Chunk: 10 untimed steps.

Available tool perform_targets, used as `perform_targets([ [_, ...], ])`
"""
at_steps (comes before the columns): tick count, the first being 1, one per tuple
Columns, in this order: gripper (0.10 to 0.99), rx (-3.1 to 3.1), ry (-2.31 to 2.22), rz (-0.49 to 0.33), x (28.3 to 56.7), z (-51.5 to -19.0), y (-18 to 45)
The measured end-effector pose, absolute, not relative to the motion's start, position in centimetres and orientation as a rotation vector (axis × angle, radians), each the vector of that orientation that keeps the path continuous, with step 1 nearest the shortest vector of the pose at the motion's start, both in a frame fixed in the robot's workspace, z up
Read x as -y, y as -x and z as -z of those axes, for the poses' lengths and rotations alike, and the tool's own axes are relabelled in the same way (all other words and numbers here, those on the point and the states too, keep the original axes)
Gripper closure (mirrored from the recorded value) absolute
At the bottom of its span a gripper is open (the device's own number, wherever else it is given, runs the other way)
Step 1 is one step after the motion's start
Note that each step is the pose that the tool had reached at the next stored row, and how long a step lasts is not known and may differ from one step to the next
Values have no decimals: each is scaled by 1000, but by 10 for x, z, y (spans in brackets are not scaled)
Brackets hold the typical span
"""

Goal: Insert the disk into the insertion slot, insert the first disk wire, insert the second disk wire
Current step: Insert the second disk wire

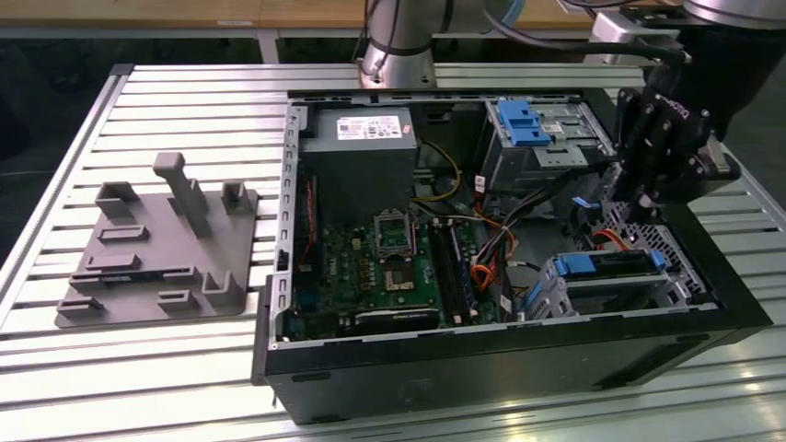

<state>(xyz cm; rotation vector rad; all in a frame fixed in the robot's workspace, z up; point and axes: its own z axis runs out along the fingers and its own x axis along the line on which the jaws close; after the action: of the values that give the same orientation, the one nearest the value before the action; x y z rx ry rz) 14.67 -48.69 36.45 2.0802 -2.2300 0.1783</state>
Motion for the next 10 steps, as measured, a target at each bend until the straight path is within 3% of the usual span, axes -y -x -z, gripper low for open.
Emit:
perform_targets([
  [10,729,2179,-2035,-262,463,-368,-138],
])
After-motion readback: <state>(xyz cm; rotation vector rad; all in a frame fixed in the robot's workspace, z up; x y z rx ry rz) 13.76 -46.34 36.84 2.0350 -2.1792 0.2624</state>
